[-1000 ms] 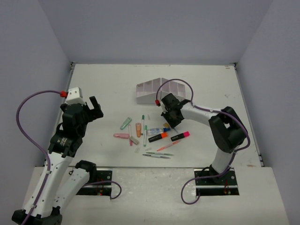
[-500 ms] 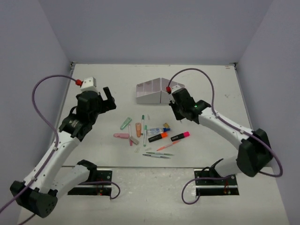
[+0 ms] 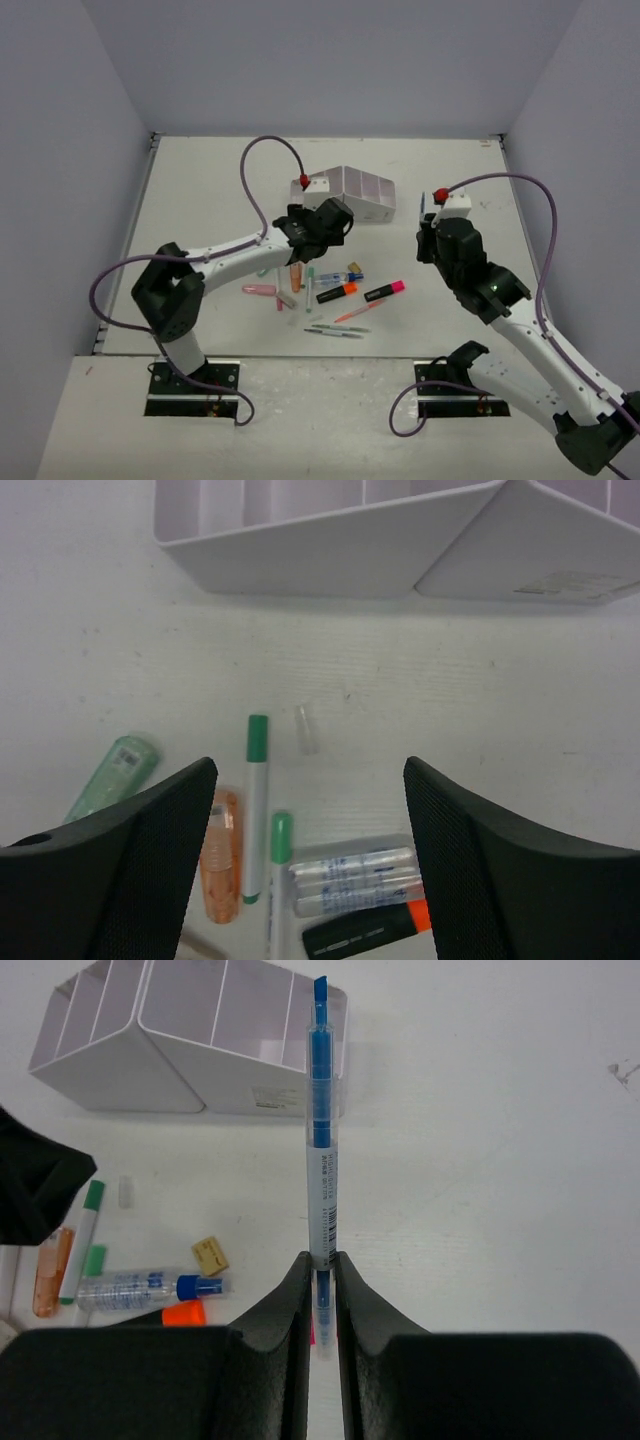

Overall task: Sort the stationery into containers
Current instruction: Pick up the pen from the center of the board, then close the pen cap on the pen.

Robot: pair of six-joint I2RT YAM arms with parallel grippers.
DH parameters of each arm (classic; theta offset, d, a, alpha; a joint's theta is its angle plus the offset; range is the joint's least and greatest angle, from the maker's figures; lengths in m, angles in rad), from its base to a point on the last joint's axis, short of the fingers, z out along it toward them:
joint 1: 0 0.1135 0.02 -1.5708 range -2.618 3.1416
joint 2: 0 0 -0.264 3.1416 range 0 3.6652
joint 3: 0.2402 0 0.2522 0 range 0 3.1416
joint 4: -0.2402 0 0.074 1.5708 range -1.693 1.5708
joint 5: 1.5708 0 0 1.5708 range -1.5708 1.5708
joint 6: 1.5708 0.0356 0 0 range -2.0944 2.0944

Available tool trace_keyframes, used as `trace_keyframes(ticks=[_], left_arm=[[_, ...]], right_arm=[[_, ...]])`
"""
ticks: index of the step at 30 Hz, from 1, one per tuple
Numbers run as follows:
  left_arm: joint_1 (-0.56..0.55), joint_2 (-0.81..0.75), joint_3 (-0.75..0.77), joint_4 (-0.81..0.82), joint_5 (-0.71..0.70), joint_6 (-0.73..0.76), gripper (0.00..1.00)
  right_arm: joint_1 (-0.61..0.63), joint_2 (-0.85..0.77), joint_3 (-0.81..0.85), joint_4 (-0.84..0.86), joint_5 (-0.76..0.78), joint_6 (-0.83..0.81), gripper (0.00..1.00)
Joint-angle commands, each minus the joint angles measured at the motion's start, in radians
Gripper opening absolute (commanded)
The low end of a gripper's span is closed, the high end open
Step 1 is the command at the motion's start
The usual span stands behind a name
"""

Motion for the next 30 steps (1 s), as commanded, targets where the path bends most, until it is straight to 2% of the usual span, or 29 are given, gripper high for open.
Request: trace_keyframes(ticks=[1, 7, 10, 30], left_arm=[[0.000, 0.119, 0.141, -0.049, -0.136, -0.138, 0.50], [0.002, 0.208, 0.175, -0.055, -0.190, -0.155, 0.45], [0.022, 0.255, 0.193, -0.082, -0.164, -0.176, 0.37], [0.030, 0.281, 0.026, 0.019, -0.044, -0.243, 0.29]], right_arm=[[0.000, -0.083, -0.044, 0.050, -0.001, 0.051, 0.00], [0.001, -0.090, -0.060, 0.071, -0.070, 0.037, 0.00], [0.001, -0.063, -0.056, 0.078, -0.092, 0.029, 0.00], [0.001, -0.017, -0.060, 0.128, -0.148, -0.007, 0.00]])
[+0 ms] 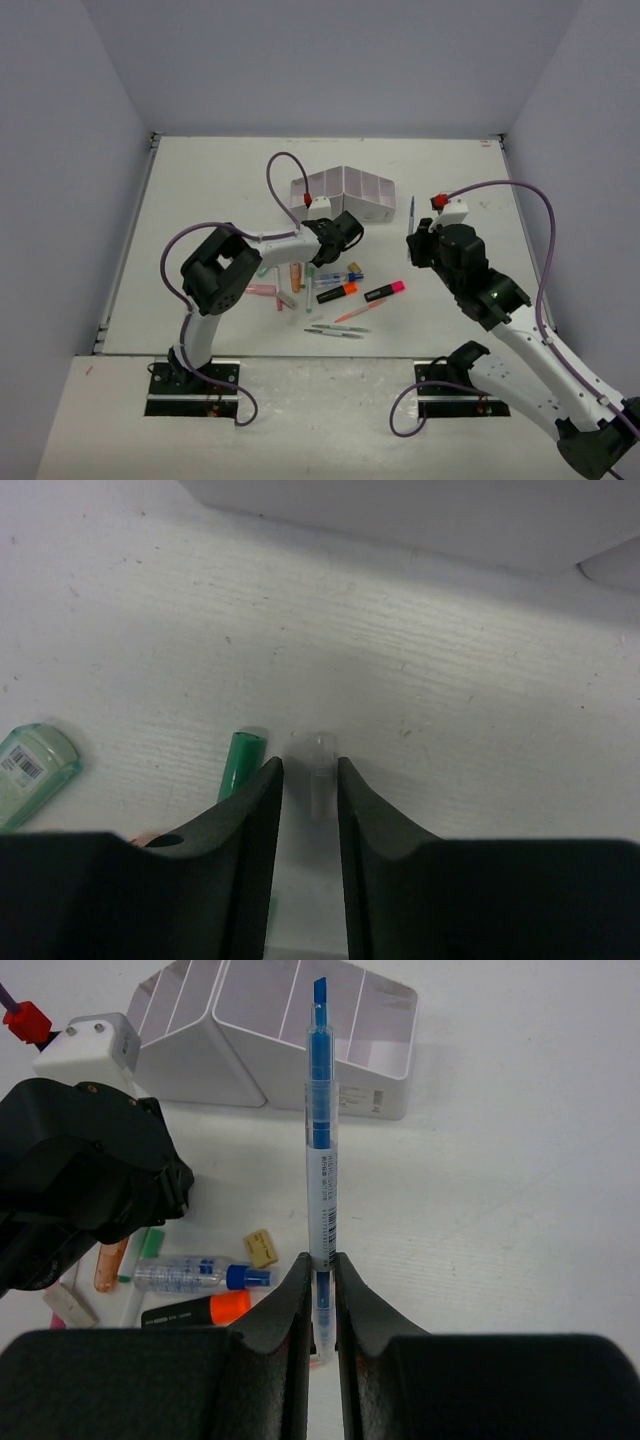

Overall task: Sort the stationery into containers
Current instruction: Close the pen cap on the pen.

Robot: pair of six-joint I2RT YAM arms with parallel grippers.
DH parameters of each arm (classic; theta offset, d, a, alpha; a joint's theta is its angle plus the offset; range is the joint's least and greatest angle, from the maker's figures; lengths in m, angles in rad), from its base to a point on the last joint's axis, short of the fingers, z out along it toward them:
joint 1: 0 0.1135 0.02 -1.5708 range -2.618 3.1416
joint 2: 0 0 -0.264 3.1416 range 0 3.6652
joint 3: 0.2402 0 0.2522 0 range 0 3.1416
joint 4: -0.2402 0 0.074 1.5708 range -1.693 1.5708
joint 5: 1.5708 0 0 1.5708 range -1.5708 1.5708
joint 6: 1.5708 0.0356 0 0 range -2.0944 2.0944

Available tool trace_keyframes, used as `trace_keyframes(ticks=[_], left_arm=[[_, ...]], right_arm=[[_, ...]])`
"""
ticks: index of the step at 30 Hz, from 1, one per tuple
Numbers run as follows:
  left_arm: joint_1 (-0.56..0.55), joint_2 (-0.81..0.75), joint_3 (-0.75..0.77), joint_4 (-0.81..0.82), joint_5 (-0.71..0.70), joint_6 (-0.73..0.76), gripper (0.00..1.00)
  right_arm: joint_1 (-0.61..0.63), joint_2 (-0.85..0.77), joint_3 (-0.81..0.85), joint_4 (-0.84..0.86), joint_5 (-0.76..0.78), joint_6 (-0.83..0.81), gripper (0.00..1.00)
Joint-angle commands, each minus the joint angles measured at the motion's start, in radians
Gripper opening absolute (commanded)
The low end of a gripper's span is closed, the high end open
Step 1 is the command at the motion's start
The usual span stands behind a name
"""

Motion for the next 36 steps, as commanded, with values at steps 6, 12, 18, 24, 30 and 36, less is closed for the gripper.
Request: trace_keyframes(ticks=[6, 12, 18, 24, 30, 36], left_arm=[[0.002, 0.012, -0.050, 0.094, 0.031, -0.041, 0.14], [0.001, -0.025, -0.076, 0.123, 0.070, -0.030, 0.00], [-0.018, -0.343, -0.165, 0.233, 0.209, 0.033, 0.00], [-0.012, -0.735, -0.301, 0.494, 0.320, 0.261, 0.00], [-0.002, -1.029, -0.588, 1.064, 0.712, 0.387, 0.00], [0.001, -1.164, -0.766, 1.276, 0.831, 0.350, 0.00]], right_arm=[[0.001, 0.004, -0.002, 0.049, -0.034, -0.019, 0.00], [0.001, -0.022, -0.011, 0.068, -0.097, -0.026, 0.00], [0.001, -0.070, -0.115, 0.250, -0.508, 0.002, 0.00], [0.003, -0.127, -0.330, 0.639, -0.744, 0.253, 0.00], [0.054, 0.085, -0.473, 1.245, -1.014, 0.545, 0.00], [0.132, 0.109, -0.415, 1.262, -0.953, 0.525, 0.00]])
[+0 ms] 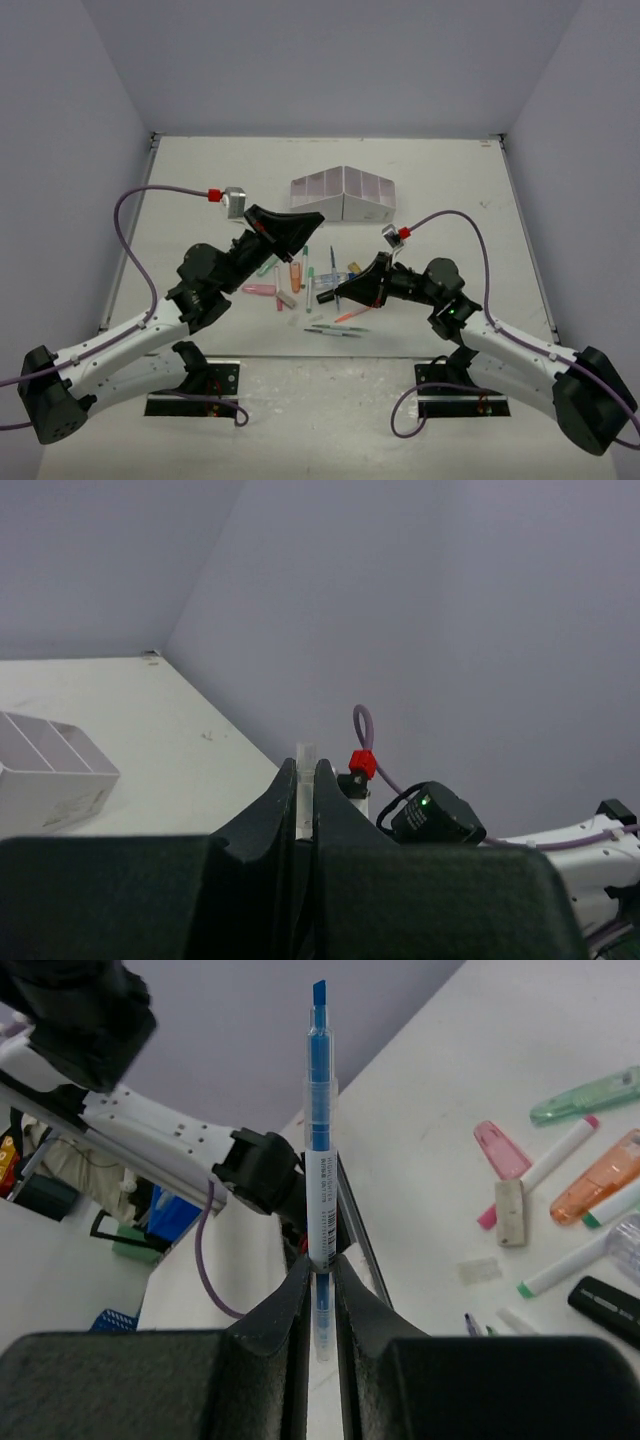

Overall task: Sort the stationery into containers
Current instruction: Close the pen cap on the pen.

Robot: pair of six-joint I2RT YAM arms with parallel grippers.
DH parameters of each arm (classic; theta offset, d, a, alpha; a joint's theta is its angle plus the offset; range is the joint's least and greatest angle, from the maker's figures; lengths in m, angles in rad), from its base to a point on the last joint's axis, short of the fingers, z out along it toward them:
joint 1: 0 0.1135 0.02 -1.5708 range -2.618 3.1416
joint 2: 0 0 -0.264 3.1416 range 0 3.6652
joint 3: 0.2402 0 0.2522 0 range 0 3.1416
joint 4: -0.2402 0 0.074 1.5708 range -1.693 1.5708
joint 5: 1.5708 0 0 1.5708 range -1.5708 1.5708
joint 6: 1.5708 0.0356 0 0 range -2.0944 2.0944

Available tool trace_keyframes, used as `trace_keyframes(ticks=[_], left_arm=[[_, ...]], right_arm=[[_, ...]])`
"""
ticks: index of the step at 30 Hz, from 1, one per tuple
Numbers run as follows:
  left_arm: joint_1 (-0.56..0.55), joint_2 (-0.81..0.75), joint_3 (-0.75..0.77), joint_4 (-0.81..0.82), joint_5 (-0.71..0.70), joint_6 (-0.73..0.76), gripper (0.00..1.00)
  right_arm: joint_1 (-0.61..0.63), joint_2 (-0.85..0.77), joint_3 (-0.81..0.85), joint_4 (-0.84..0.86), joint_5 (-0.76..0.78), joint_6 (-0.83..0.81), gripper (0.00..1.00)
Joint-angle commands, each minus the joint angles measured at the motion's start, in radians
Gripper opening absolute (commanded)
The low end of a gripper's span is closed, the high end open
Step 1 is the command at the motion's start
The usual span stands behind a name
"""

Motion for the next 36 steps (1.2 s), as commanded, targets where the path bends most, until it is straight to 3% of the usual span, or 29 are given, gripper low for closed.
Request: trace_keyframes(ticks=[1, 6, 22, 36], left_arm=[[0.005, -0.034, -0.092, 0.235, 0.187, 0.033, 0.00], [0.005, -0.055, -0.112, 0.265, 0.213, 0.037, 0.00], [0.005, -0.028, -0.150, 0.438, 0.208, -0.007, 0.00], [0.005, 0.031, -0.156, 0.524, 0.240, -0.058, 0.00]], right_arm=[[0.056, -0.053, 0.079, 0.166, -0.009, 0.026, 0.00], [0.085, -0.115, 0.159, -0.033, 0.058, -0.073, 0.00], [0.197, -0.129, 0.204, -0.085, 0.095, -0.101, 0.00], [0.207, -0.127, 0.242, -0.158, 0.157, -0.142, 0.00]])
